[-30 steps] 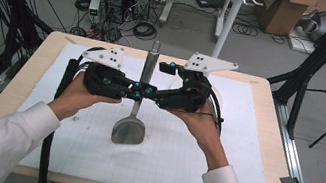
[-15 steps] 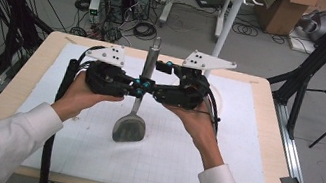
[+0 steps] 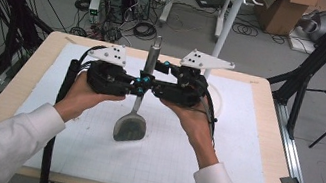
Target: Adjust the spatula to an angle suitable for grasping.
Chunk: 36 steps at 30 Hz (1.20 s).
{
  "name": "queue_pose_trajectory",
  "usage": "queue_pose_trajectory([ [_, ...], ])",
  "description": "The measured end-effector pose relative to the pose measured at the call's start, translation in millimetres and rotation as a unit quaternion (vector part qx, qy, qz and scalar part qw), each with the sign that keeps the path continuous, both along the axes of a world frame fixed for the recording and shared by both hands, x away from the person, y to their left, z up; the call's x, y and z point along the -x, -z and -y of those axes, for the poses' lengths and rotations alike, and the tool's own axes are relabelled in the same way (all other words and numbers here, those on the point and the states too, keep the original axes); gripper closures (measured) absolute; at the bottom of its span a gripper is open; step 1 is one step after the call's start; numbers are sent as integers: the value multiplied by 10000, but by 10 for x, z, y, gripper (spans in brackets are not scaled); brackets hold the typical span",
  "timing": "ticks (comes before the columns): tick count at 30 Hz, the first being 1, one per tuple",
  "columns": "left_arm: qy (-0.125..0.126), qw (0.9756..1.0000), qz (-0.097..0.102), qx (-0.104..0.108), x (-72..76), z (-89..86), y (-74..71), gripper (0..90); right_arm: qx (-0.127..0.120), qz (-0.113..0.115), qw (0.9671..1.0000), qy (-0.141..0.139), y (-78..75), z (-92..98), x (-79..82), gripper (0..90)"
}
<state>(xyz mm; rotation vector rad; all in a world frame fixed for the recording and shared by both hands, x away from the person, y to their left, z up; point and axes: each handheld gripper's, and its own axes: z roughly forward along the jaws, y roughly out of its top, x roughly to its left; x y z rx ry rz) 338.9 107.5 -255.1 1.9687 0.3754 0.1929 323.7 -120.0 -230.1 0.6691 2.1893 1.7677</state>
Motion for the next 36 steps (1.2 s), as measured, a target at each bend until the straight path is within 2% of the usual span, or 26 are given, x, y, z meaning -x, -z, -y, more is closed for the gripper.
queue_pose_trajectory([
  [5, -1, 9999, -37, 103, -4, -3, -5, 872, -29, -7, 10000, 44, 6, -4, -6, 522],
  [10, -52, 10000, -8, 69, -2, 4, -5, 872, -136, 19, 9999, 36, -3, -9, 3, 559],
  [29, -143, 9999, 16, 15, -5, 51, 17, 872, -14, 47, 9998, 214, -43, -30, -4, 651],
  [36, -140, 9999, 93, -19, -7, 30, 11, 872, 17, -46, 9999, 125, -76, -74, -12, 708],
])
